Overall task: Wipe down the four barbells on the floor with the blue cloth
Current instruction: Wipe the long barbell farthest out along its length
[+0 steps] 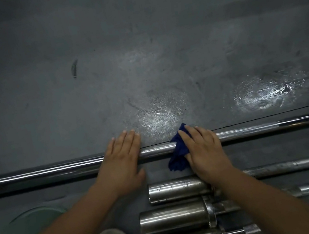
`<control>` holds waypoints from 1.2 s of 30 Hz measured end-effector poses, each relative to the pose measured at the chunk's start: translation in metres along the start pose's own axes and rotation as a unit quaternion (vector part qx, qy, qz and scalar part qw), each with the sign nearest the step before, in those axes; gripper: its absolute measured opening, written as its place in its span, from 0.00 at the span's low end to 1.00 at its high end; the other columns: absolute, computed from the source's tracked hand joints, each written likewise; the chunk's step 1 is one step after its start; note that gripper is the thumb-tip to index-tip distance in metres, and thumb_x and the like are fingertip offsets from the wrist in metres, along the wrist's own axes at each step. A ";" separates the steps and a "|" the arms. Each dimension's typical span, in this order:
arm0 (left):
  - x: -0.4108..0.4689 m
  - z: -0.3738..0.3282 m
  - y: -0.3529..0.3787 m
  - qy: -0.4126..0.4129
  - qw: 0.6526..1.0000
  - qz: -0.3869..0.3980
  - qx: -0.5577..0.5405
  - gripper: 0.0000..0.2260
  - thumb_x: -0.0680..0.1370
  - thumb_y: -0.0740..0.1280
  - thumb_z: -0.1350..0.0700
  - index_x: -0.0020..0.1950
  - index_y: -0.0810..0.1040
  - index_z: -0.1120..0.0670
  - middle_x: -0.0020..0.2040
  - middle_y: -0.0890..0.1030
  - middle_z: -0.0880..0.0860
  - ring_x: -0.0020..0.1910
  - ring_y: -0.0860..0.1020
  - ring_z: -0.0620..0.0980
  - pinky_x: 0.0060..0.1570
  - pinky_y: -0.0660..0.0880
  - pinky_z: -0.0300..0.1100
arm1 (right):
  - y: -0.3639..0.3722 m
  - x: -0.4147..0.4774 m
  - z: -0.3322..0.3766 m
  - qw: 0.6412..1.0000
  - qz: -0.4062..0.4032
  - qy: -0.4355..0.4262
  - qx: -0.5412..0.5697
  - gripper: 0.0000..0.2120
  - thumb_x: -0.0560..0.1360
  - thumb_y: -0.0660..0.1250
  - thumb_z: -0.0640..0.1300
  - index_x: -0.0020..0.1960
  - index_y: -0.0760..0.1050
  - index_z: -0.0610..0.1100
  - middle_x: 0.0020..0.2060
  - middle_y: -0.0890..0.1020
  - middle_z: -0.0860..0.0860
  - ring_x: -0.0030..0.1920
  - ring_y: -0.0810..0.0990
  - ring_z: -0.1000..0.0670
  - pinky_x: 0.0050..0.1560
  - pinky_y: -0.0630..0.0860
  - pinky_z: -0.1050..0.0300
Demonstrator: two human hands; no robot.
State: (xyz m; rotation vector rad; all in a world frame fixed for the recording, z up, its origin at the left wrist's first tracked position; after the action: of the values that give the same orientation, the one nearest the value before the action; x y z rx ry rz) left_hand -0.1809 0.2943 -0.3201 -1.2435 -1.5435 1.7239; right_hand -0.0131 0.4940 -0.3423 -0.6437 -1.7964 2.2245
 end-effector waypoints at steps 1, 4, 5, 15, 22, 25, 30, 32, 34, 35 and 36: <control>0.002 0.001 -0.002 -0.004 1.000 -0.003 -0.003 0.43 0.68 0.63 0.40 0.79 0.60 0.58 0.78 0.62 0.58 0.78 0.60 0.57 0.75 0.55 0.56 | -0.002 0.007 -0.002 1.000 0.014 -0.012 0.002 0.27 0.78 0.56 0.57 0.75 0.62 0.51 0.73 0.66 0.50 0.71 0.65 0.44 0.70 0.62 0.43; 0.005 -0.001 -0.007 -0.003 1.000 -0.004 -0.008 0.43 0.68 0.63 0.40 0.79 0.60 0.58 0.79 0.61 0.58 0.78 0.60 0.57 0.76 0.53 0.53 | -0.010 0.032 -0.014 0.998 0.042 -0.035 0.021 0.25 0.77 0.57 0.57 0.72 0.67 0.53 0.72 0.68 0.53 0.69 0.67 0.45 0.66 0.64 0.45; 0.006 -0.002 -0.007 -0.002 1.000 -0.007 -0.009 0.43 0.67 0.64 0.41 0.78 0.61 0.58 0.78 0.63 0.58 0.77 0.61 0.57 0.76 0.53 0.51 | -0.013 0.040 -0.014 0.998 0.033 -0.030 0.034 0.24 0.76 0.58 0.55 0.70 0.70 0.52 0.71 0.70 0.52 0.69 0.68 0.45 0.66 0.63 0.46; -0.002 0.005 -0.003 -0.014 0.999 -0.033 -0.018 0.42 0.65 0.67 0.45 0.77 0.64 0.61 0.78 0.63 0.59 0.77 0.61 0.58 0.75 0.51 0.53 | 0.000 0.053 0.066 0.984 -0.109 0.090 0.111 0.15 0.66 0.60 0.41 0.51 0.78 0.43 0.53 0.79 0.45 0.56 0.75 0.39 0.58 0.71 0.43; 0.000 0.006 -0.002 -0.011 0.999 -0.037 -0.015 0.42 0.67 0.64 0.46 0.78 0.61 0.61 0.79 0.60 0.60 0.78 0.58 0.58 0.76 0.49 0.52 | -0.006 0.048 0.042 0.992 -0.086 -0.077 0.043 0.26 0.69 0.67 0.43 0.67 0.74 0.47 0.62 0.78 0.48 0.61 0.76 0.45 0.66 0.66 0.48; 0.003 0.006 -0.002 -0.011 0.999 -0.034 -0.010 0.42 0.68 0.62 0.44 0.79 0.58 0.60 0.80 0.57 0.59 0.79 0.56 0.57 0.76 0.48 0.52 | -0.019 0.041 -0.018 0.997 -0.060 -0.045 0.004 0.31 0.64 0.77 0.41 0.66 0.76 0.47 0.60 0.80 0.49 0.58 0.79 0.45 0.67 0.66 0.43; 0.004 0.009 -0.004 -0.012 0.999 -0.033 -0.006 0.43 0.68 0.63 0.45 0.79 0.58 0.61 0.80 0.58 0.60 0.79 0.57 0.57 0.76 0.49 0.52 | -0.035 0.049 -0.037 0.997 -0.014 -0.081 -0.005 0.29 0.64 0.77 0.41 0.64 0.77 0.51 0.57 0.82 0.54 0.52 0.82 0.48 0.58 0.68 0.45; 0.006 0.012 -0.005 -0.018 0.999 -0.036 -0.003 0.42 0.68 0.63 0.45 0.79 0.58 0.61 0.80 0.57 0.60 0.79 0.56 0.58 0.76 0.49 0.52 | -0.038 0.056 -0.038 0.997 0.015 -0.078 0.018 0.26 0.69 0.74 0.43 0.65 0.75 0.56 0.58 0.82 0.58 0.53 0.81 0.51 0.57 0.65 0.49; 0.007 0.012 -0.007 -0.027 0.999 -0.032 -0.003 0.42 0.69 0.63 0.45 0.79 0.58 0.61 0.80 0.57 0.60 0.79 0.56 0.58 0.76 0.48 0.52 | -0.042 0.067 -0.040 0.994 0.048 -0.078 0.051 0.23 0.72 0.72 0.46 0.64 0.74 0.60 0.55 0.82 0.60 0.54 0.80 0.53 0.58 0.65 0.50; 0.008 0.011 -0.008 -0.031 0.999 -0.030 -0.002 0.42 0.69 0.63 0.45 0.79 0.58 0.61 0.80 0.57 0.61 0.79 0.56 0.58 0.76 0.48 0.52 | -0.044 0.072 -0.042 0.993 0.058 -0.078 0.069 0.22 0.72 0.72 0.46 0.64 0.75 0.60 0.54 0.82 0.60 0.53 0.80 0.53 0.58 0.67 0.49; 0.009 0.012 -0.009 -0.038 0.999 -0.031 -0.002 0.42 0.69 0.63 0.45 0.79 0.58 0.61 0.80 0.57 0.61 0.79 0.56 0.58 0.76 0.48 0.52 | -0.043 0.076 -0.045 0.992 0.059 -0.074 0.087 0.21 0.73 0.72 0.46 0.63 0.75 0.60 0.53 0.82 0.60 0.54 0.80 0.53 0.59 0.69 0.48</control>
State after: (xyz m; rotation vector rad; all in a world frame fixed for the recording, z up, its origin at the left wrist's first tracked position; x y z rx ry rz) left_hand -0.1971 0.2988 -0.3146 -1.1318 -1.6115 1.7469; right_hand -0.0645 0.5753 -0.3234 -0.5779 -1.6407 2.5346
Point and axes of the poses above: each hand's wrist, its own x-axis towards the middle knuckle, its own y-axis out of the palm, z = x × y, the point moved 1 cm from there along x, towards the middle knuckle
